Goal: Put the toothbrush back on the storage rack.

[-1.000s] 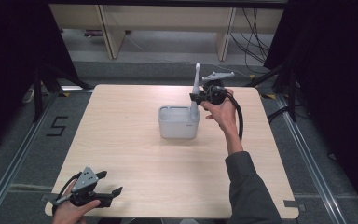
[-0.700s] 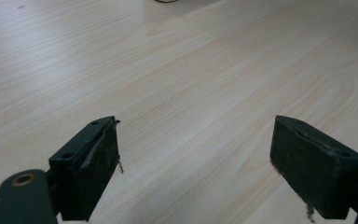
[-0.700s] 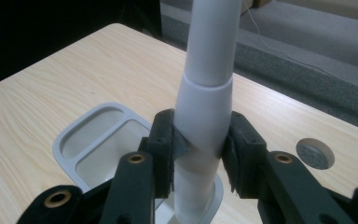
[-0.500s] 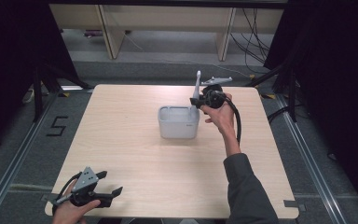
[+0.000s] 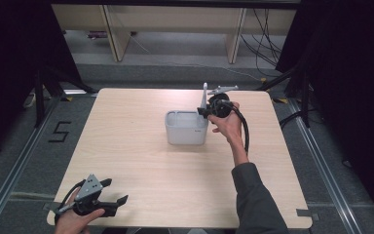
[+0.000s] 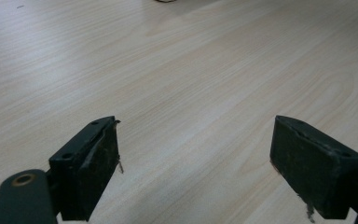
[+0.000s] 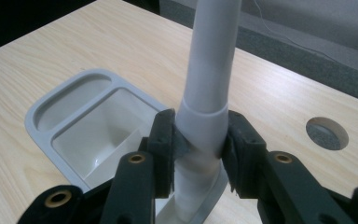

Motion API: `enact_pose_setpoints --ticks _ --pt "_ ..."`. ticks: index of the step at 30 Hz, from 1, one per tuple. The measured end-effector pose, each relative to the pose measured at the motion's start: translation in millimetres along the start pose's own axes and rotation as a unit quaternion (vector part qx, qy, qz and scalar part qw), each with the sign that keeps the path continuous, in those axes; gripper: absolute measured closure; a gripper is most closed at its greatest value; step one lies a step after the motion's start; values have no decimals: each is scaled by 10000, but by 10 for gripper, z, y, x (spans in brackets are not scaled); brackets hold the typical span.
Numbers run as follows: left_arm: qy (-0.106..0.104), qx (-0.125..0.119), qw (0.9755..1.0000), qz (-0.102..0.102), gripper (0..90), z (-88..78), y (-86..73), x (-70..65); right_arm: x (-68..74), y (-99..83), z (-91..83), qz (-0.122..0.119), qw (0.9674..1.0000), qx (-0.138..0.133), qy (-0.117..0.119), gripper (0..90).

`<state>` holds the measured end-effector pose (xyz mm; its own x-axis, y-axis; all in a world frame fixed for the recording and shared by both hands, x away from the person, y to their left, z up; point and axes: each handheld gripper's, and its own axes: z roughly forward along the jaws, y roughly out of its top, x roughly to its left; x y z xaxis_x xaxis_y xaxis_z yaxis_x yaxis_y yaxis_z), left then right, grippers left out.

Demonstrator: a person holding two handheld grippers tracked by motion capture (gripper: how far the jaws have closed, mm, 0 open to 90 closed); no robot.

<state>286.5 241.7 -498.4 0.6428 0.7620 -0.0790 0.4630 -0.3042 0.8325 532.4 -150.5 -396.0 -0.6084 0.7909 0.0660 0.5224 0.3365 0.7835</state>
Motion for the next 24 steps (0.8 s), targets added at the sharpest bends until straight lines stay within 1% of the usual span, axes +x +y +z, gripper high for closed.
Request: enact_pose_setpoints --ticks 1,3,5,6,7,8,9,10,11,12,13,14,15,16,17,18,19,21,22,23,24 --pt "1 3 10000 -4 148 0 0 -1 -22 -6 7 -164 9998 31 -62 668" --pt "0 -11 10000 -6 148 2 -1 -1 -12 -12 9 -42 10000 72 -35 670" --pt "0 -10 10000 -1 149 2 -2 -1 -30 -14 9 -127 9999 16 -53 680" --pt "0 -14 10000 -5 148 2 -1 0 -17 -5 2 -69 9999 -77 -7 695" --pt "-4 -11 10000 5 148 1 -1 1 -17 -5 2 -69 9999 -77 -7 695" --pt "-1 -11 10000 -4 148 1 -1 0 -21 4 1 -149 9998 -161 30 700" --pt "-7 -14 10000 13 149 1 0 0 -10 14 -15 -164 9998 -134 36 703" --pt "-10 -44 10000 -17 148 5 -1 -7 -5 17 -20 -211 9997 -153 -18 704" --pt "-16 -63 10000 -32 148 7 -1 -11 -1 18 -20 -170 9997 -158 11 704" --pt "-15 -60 10000 -30 148 7 -1 -12 -18 17 -20 -292 9994 -189 -7 701" --pt "-15 -58 10000 -28 148 7 -2 -12 -12 8 -20 -201 9997 -152 14 697" --pt "-15 -60 10000 -28 148 6 -2 -11 -1 1 -36 -110 9999 -25 -27 687" --pt "-13 -56 10000 -25 148 6 -2 -10 -10 -7 -19 -145 9999 -74 -53 672" --pt "-8 -43 10000 -14 148 5 -2 -7 -16 -12 -23 -152 9999 -13 -55 642" --pt "-9 -39 10000 -12 148 6 -1 -6 -11 -18 -25 -65 10000 -6 -42 613" --pt "6 -30 10000 -24 148 6 -1 -8 -25 -28 -16 -147 9998 -91 -21 568" --pt "0 -22 10000 -10 148 7 -1 -9 -29 -36 -23 -102 9999 -86 -32 528" --pt "0 -2 10000 20 148 7 -2 -7 -29 -57 -31 -41 9999 -112 -29 501" --pt "5 7 10000 20 148 6 -1 -8 -29 -72 -21 -3 9998 -179 -25 473" --pt "4 7 10000 20 148 6 -1 -8 -41 -75 -26 -64 9999 -154 4 451" --pt "-6 -23 10000 -6 148 10 -2 -10 -33 -82 -39 46 9999 -126 -3 426"
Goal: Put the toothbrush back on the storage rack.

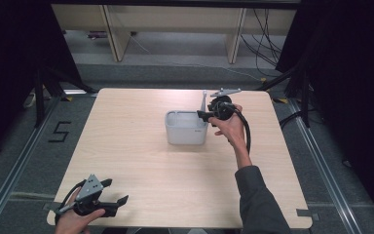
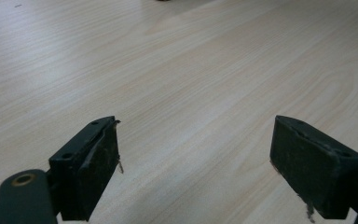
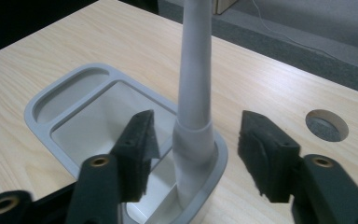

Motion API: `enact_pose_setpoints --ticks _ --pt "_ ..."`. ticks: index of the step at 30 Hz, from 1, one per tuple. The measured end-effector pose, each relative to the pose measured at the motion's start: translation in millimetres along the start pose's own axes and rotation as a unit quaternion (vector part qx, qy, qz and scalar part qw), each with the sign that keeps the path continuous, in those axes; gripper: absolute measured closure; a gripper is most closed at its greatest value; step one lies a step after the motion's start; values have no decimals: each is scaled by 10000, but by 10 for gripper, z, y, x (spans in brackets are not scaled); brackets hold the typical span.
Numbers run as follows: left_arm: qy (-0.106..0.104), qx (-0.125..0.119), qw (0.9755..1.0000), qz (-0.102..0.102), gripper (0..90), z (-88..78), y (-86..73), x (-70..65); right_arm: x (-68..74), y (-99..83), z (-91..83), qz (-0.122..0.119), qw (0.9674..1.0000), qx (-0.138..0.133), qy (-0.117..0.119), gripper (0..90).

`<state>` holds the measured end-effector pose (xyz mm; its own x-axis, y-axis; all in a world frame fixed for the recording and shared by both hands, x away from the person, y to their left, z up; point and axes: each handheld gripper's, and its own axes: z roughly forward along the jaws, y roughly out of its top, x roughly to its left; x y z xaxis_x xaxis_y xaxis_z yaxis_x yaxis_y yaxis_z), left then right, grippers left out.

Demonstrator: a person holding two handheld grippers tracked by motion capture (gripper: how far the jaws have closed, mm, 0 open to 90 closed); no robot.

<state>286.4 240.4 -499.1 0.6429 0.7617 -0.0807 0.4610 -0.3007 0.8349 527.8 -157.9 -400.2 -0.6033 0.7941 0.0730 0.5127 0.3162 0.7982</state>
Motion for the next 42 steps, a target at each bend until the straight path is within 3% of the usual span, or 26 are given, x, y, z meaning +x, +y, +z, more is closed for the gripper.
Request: enact_pose_setpoints --ticks 3,4,5,6,7,9,10,13,14,17,21,22,23,32,33,37,41,42 --pt "11 15 10000 -2 148 0 0 4 -21 -8 -46 -129 9999 -106 -37 398" --pt "30 21 10000 -2 148 -1 -1 1 10 -10 -62 58 9999 -83 4 387" --pt "8 8 10000 -6 148 1 -2 1 2 -7 -77 -4 9999 -103 -17 380" --pt "63 92 9999 81 148 -9 1 12 -6 -5 -96 -121 9998 -150 -84 378" --pt "49 106 9999 114 148 -10 3 17 9 -3 -113 -60 9998 -149 -84 373" --pt "19 -3 10000 -28 148 0 0 1 31 8 -148 -7 9997 -210 -108 359" --pt "14 5 10000 -7 148 -1 0 5 21 10 -165 -107 9996 -224 -109 358" --pt "18 23 10000 14 148 -5 0 9 60 17 -229 -90 9997 -172 -139 356" --pt "23 20 10000 -4 148 -5 0 7 68 5 -233 -174 9993 -285 -137 356" --pt "17 1 10000 -20 148 0 -1 3 83 -7 -280 -256 9992 -253 -174 355" --pt "29 19 10000 -2 149 -1 -1 4 113 -39 -325 -116 9995 -241 -141 350" --pt "30 18 10000 -2 148 -1 -1 4 90 -46 -329 -248 9991 -316 -147 350" --pt "41 22 10000 -4 148 -1 -1 2 103 -65 -353 -111 9994 -297 -159 349" --pt "34 9 10000 -13 148 -3 -1 0 121 -144 -420 -133 9992 -317 -214 343" --pt "32 4 10000 -23 148 -3 -1 -1 105 -149 -433 -291 9987 -340 -254 343" --pt "39 18 10000 -7 148 0 0 -3 142 -194 -464 -217 9992 -269 -210 329" --pt "43 15 10000 -10 148 0 -2 0 152 -229 -484 -322 9988 -304 -226 328" --pt "45 5 10000 -19 148 0 -3 -1 174 -240 -489 -239 9990 -303 -229 328"
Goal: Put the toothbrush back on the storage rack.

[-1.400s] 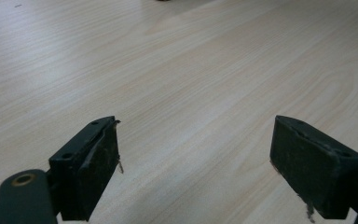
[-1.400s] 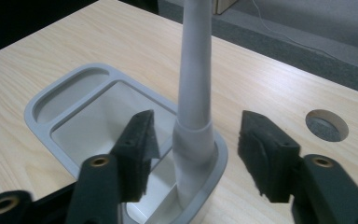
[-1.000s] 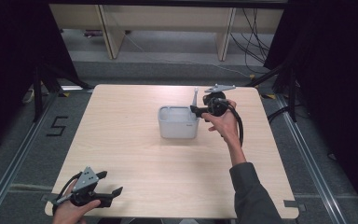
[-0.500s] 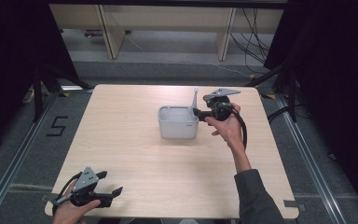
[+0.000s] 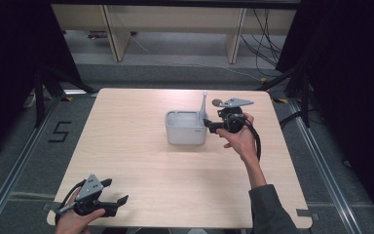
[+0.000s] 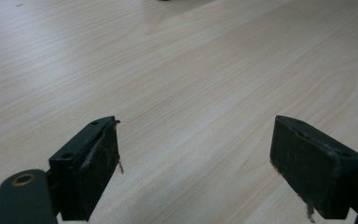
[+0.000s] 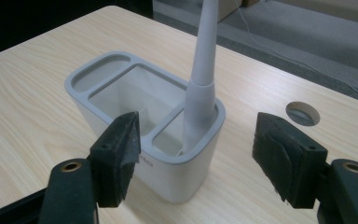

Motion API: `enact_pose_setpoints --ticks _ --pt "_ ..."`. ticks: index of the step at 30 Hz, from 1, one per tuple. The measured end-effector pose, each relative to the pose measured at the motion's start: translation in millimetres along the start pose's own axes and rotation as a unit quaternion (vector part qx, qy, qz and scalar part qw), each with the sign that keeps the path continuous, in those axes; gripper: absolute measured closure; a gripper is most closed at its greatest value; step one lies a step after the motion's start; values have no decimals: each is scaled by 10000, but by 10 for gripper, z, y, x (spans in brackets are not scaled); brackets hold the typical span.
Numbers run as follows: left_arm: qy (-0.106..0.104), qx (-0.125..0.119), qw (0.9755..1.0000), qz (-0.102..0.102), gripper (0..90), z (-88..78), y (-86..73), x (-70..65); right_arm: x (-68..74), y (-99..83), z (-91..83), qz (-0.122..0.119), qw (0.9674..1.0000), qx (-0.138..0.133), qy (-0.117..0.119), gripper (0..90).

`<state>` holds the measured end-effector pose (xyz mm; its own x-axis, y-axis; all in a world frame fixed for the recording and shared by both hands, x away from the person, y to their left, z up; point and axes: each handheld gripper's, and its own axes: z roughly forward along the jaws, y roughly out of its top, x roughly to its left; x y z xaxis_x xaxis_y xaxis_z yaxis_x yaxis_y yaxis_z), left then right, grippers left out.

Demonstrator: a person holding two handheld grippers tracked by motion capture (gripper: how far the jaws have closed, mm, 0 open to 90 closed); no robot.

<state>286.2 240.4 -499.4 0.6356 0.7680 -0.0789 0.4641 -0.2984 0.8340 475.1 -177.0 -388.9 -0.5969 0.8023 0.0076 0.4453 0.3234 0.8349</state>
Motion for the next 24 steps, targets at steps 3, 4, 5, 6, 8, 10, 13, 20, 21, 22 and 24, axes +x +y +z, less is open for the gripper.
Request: enact_pose_setpoints --ticks 3,4,5,6,8,10,13,20,21,22,24 --pt "-5 12 10000 13 148 0 1 4 26 -19 -18 -50 10000 -22 41 324" --pt "-5 9 10000 7 148 2 0 4 24 -23 -26 -119 9999 -27 25 322" --pt "-4 8 10000 4 148 2 -1 5 49 -30 -36 -1 9999 12 119 319" --pt "-3 5 10000 5 148 2 -1 6 67 -39 -33 14 9999 -31 104 318" --pt "1 -8 10000 10 148 0 -2 6 79 -55 -46 -53 9999 -98 113 318" --pt "-23 -9 10000 22 148 1 -2 7 90 -65 -63 -170 9997 -109 119 315" --pt "2 -2 10000 10 148 -1 -2 -1 118 -92 -77 -117 9996 -135 202 311" --pt "-9 -20 10000 0 148 0 -1 3 161 -132 -137 -223 9993 -158 260 294" --pt "-17 -34 10000 -4 148 0 1 1 191 -141 -151 -108 9997 -122 205 292" --pt "-23 -39 10000 3 148 -1 2 1 183 -142 -139 -237 9992 -168 274 289" --pt "-16 -35 10000 -7 148 0 1 1 204 -144 -151 -254 9993 -158 209 286"
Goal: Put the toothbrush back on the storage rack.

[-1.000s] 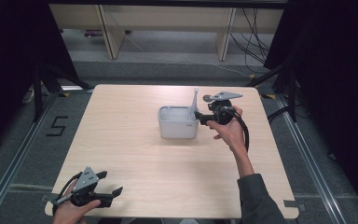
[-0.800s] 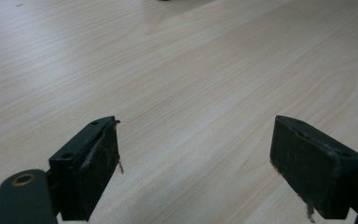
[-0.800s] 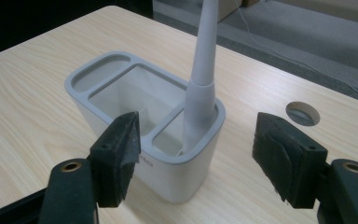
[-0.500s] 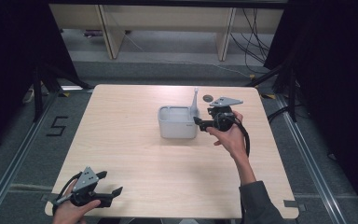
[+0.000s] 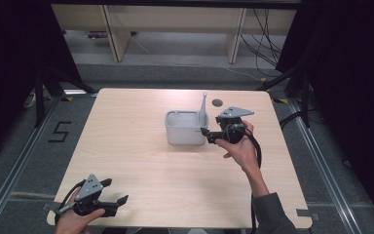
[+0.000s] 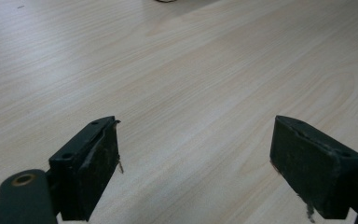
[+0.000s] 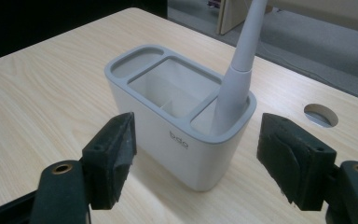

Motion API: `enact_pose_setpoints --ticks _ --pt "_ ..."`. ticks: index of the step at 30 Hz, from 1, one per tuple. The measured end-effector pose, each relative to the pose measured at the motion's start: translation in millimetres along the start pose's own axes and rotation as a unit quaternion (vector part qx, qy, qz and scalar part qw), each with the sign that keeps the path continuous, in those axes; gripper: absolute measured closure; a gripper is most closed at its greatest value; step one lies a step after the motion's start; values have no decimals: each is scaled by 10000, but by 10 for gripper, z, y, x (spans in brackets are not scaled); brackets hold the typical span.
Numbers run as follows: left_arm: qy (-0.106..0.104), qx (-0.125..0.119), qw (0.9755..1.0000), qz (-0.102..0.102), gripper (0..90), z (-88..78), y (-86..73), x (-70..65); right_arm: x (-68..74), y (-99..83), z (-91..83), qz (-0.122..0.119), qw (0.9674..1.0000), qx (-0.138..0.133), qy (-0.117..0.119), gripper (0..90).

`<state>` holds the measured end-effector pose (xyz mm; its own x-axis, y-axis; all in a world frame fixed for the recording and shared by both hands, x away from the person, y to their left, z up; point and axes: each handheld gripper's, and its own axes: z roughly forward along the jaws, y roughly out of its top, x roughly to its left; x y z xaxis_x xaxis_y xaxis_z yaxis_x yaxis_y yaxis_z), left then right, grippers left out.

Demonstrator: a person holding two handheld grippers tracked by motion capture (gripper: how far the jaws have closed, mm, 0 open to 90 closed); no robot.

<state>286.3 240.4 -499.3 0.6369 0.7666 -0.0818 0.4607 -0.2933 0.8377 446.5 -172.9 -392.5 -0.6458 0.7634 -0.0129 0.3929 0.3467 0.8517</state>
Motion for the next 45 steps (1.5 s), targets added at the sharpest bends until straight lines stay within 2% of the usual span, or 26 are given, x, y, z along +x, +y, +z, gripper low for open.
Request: enact_pose_setpoints --ticks 3,4,5,9,10,11,13,14,15,16,21,23,25,29,30,33,34,36,37,38,39,40,42,43,45 --pt "26 68 9999 98 148 -6 0 13 25 -4 6 38 10000 5 78 279" --pt "-7 0 10000 7 148 -1 -1 1 40 -7 0 63 10000 14 55 278" --pt "-16 -7 10000 2 148 -1 0 1 44 -8 -9 61 10000 25 28 278" --pt "-8 7 10000 0 148 -1 0 0 62 -21 -7 9 10000 19 94 275" --pt "-6 8 10000 0 148 -2 1 0 59 -25 -10 -68 9999 16 106 274" --pt "-13 5 10000 1 148 0 2 2 77 -33 -23 24 9999 66 83 273" --pt "-23 -6 10000 16 148 -3 0 4 72 -46 -15 -52 9999 5 114 272" --pt "-20 19 10000 45 148 -8 1 9 90 -55 -19 76 9998 46 168 271" --pt "-16 19 10000 26 148 -8 0 9 82 -59 -26 -46 9999 41 132 271" --pt "-15 20 10000 30 148 -9 0 10 100 -70 -25 35 9999 50 145 270" --pt "-22 17 10000 50 148 -10 2 12 127 -101 -39 -49 9999 55 111 260" --pt "-20 21 10000 47 148 -10 1 14 157 -120 -44 55 9998 106 162 247" --pt "13 31 10000 33 148 -16 3 8 157 -137 -42 -10 9998 90 171 234" --pt "4 -12 10000 -4 148 -15 5 -1 175 -188 -71 68 9997 172 153 216" --pt "8 -5 10000 4 148 -17 7 -2 154 -202 -73 -36 9997 164 156 205" --pt "6 -7 10000 8 148 -15 6 -2 166 -259 -77 101 9995 174 229 193" --pt "13 30 10000 52 148 -16 6 4 156 -269 -80 27 9996 199 211 182" --pt "-3 25 10000 50 148 -15 6 2 170 -311 -98 171 9995 217 142 182" --pt "-12 -10 10000 38 148 -13 8 -2 164 -320 -106 172 9994 267 167 182" --pt "6 10 10000 41 148 -17 9 -1 149 -336 -104 63 9996 244 157 182" --pt "-4 -10 10000 20 148 -16 8 -2 162 -357 -104 188 9995 231 127 183" --pt "5 -2 10000 10 149 -15 6 -1 152 -369 -108 136 9996 238 120 182" --pt "10 27 10000 45 148 -17 6 4 168 -404 -112 240 9992 306 132 183" --pt "-6 -5 10000 37 148 -13 7 1 160 -420 -106 125 9995 263 125 183" --pt "-5 -12 10000 21 148 -13 7 -3 182 -445 -115 218 9992 308 151 184"
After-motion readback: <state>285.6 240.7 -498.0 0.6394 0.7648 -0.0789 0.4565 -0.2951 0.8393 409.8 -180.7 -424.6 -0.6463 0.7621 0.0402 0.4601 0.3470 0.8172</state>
